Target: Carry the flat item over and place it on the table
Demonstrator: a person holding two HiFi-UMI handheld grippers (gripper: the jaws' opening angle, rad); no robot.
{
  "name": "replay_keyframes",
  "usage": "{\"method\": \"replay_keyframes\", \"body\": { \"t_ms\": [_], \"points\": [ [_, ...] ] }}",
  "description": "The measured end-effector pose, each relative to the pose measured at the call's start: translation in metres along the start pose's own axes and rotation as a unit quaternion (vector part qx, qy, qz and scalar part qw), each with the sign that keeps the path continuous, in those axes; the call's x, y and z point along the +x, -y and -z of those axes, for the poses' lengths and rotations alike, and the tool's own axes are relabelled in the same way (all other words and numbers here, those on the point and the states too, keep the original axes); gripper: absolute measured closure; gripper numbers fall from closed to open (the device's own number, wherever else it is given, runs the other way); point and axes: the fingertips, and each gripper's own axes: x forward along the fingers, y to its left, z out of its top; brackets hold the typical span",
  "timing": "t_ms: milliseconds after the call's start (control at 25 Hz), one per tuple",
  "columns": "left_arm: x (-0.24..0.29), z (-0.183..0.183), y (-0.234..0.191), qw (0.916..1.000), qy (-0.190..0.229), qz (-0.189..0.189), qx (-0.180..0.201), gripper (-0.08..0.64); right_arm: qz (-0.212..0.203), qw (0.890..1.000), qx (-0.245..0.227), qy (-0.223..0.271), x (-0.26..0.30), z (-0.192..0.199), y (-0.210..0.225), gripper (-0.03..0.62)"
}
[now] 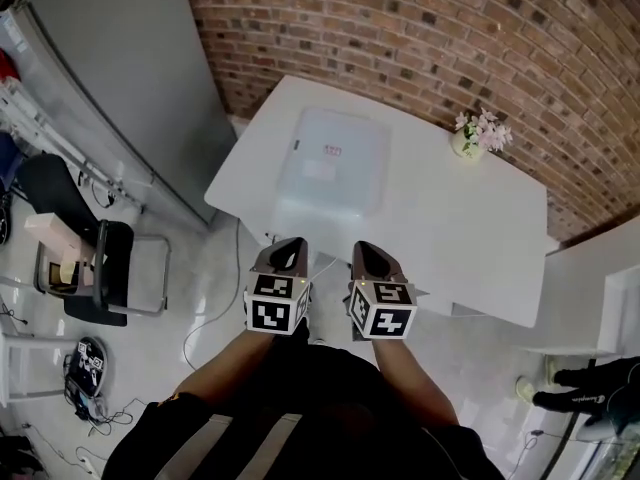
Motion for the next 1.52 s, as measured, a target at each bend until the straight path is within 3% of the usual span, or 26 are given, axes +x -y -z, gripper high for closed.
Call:
{"method": "replay_keyframes", "body": {
  "t_ms": [400, 840, 1520],
  "points": [
    [-0.079, 0.027, 0.018, 0.9992, 0.018, -0.036, -0.004, 0.557, -0.031, 0.999, -0.001, 0.015, -0.058, 0.028, -0.041, 0.592],
    [-0.139, 0.016, 0.003, 0.9971, 0.049, -0.056, 0.015, 0.556, -0.046, 0.997, -0.004, 0.053, -0.091, 0.014, -0.095, 0.592],
    [-0.233, 0.055, -0.066, 0.9968, 0.071, -0.007, 0.036, 0.557, 0.016, 0.998, -0.007, 0.060, -0.126, 0.050, -0.211, 0.592]
  ]
}}
